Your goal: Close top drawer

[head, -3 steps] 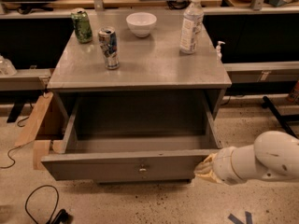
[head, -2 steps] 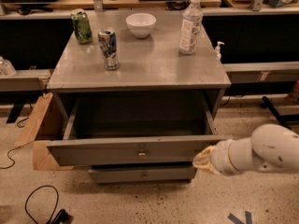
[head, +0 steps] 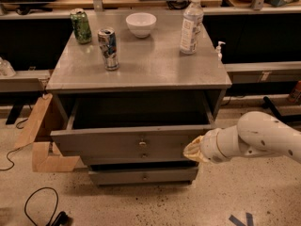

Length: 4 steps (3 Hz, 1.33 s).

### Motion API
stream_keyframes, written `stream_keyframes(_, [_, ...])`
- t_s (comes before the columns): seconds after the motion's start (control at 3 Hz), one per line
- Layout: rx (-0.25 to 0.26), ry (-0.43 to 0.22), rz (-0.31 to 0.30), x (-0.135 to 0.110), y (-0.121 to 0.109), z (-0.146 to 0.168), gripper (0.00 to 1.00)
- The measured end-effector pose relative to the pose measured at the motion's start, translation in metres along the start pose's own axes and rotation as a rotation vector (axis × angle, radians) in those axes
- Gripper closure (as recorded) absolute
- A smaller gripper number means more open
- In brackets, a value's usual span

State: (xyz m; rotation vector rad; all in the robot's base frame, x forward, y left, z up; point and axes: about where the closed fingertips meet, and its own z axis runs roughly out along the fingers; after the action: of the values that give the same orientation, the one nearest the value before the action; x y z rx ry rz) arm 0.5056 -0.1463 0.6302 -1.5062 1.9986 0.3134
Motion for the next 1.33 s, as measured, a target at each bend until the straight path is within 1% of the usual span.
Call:
stream_keyframes(0.67, [-0.023, -0.024, -0.039, -0.003, -0.045, 0.019, 1.0])
stream_keyframes(1.0, [-0.024, -0.038, -0.049, -0.005, -0.07, 0.03, 1.0])
stream_keyframes(1.33, [-0.028, -0.062, -0.053, -0.007, -0.102, 0.049, 1.0])
